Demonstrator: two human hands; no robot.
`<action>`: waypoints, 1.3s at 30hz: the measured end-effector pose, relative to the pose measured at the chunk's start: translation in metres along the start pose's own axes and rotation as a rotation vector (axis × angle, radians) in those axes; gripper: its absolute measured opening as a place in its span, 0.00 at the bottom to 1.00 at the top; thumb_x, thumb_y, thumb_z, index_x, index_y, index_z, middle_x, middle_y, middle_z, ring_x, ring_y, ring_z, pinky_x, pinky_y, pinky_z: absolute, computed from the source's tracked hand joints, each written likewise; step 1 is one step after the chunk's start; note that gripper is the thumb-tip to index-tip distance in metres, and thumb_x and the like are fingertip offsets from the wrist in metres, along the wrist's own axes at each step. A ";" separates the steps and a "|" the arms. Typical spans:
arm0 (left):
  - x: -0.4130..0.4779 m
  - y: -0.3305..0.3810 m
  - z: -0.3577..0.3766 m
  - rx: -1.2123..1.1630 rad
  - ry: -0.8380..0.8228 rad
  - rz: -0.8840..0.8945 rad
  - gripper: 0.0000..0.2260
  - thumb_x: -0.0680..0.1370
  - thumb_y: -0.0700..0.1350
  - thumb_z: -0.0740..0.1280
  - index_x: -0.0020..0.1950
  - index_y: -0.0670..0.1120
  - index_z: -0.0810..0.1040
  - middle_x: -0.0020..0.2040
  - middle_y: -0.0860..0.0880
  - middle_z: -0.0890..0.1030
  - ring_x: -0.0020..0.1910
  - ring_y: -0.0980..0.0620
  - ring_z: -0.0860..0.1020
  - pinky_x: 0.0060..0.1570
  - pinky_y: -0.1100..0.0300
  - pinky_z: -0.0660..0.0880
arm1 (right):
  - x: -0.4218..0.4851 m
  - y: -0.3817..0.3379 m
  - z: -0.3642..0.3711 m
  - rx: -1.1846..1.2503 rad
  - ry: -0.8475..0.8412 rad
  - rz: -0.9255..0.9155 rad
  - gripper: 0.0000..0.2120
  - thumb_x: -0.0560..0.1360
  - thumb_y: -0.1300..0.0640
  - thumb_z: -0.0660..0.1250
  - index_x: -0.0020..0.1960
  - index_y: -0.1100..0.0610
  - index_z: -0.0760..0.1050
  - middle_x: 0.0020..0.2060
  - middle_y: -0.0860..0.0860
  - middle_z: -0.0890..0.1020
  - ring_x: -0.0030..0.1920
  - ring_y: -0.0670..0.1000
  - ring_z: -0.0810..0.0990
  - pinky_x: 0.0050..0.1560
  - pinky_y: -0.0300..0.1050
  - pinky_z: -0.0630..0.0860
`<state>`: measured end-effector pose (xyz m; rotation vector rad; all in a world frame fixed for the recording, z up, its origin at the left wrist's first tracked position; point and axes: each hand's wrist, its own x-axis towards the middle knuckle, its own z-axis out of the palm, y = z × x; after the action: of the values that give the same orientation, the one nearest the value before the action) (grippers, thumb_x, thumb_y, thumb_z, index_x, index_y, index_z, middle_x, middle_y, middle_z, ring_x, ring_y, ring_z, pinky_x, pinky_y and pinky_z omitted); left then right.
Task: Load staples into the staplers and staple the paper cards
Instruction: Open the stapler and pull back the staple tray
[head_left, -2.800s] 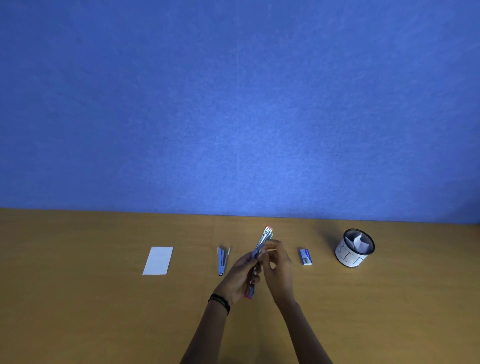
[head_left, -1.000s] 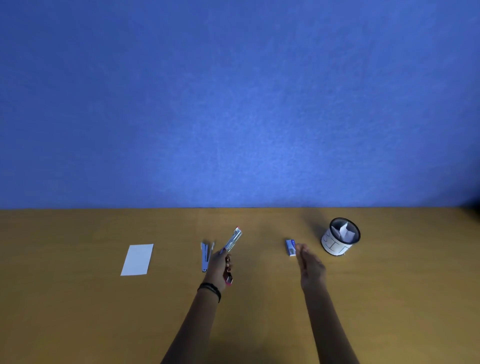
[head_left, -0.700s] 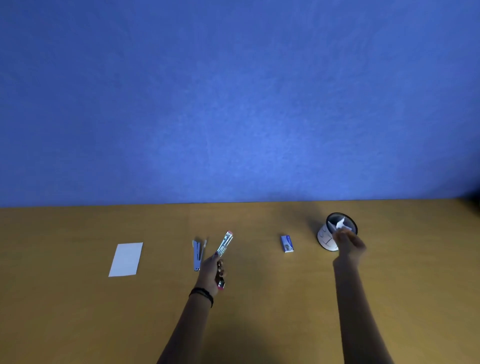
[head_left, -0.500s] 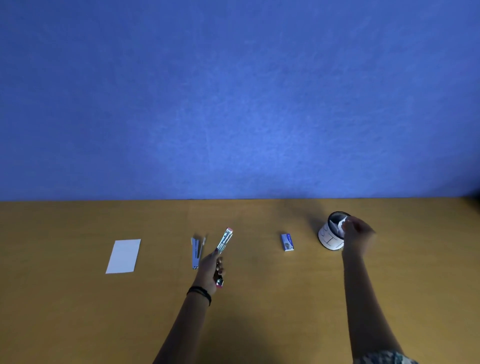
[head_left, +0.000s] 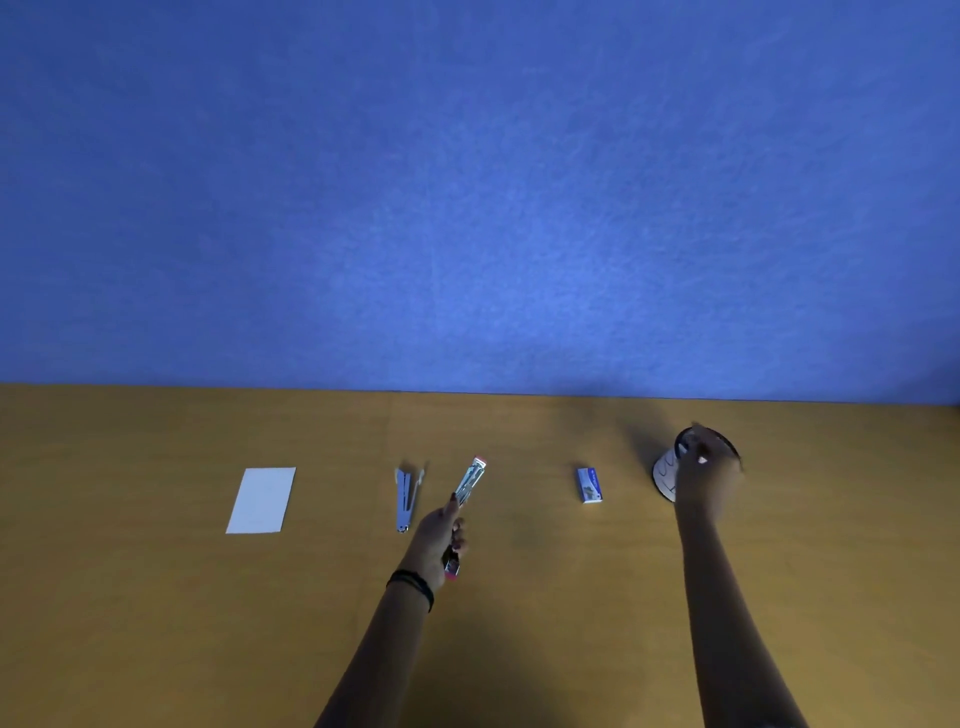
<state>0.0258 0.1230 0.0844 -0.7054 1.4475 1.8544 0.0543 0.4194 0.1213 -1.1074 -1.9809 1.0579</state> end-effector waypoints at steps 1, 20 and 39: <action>0.000 -0.001 0.000 0.017 -0.009 -0.005 0.09 0.82 0.46 0.57 0.50 0.43 0.73 0.31 0.51 0.62 0.26 0.57 0.59 0.19 0.68 0.60 | -0.006 0.001 0.005 0.014 -0.038 -0.010 0.15 0.75 0.69 0.57 0.56 0.65 0.79 0.49 0.65 0.79 0.44 0.60 0.77 0.43 0.39 0.74; -0.007 -0.024 0.005 0.363 -0.136 0.056 0.10 0.82 0.46 0.56 0.55 0.42 0.72 0.33 0.50 0.70 0.27 0.56 0.68 0.24 0.65 0.69 | -0.130 -0.022 0.086 0.104 -0.900 0.153 0.06 0.72 0.64 0.69 0.49 0.65 0.77 0.33 0.54 0.80 0.25 0.42 0.79 0.22 0.37 0.76; 0.001 -0.052 -0.004 0.895 0.026 0.365 0.10 0.75 0.38 0.67 0.56 0.40 0.77 0.48 0.47 0.79 0.45 0.55 0.75 0.35 0.76 0.69 | -0.154 0.013 0.097 -0.038 -0.827 0.180 0.05 0.72 0.66 0.69 0.48 0.65 0.76 0.38 0.59 0.78 0.29 0.50 0.78 0.24 0.36 0.77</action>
<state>0.0650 0.1271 0.0510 -0.0170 2.2735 1.1954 0.0499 0.2543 0.0429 -0.9573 -2.5507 1.7878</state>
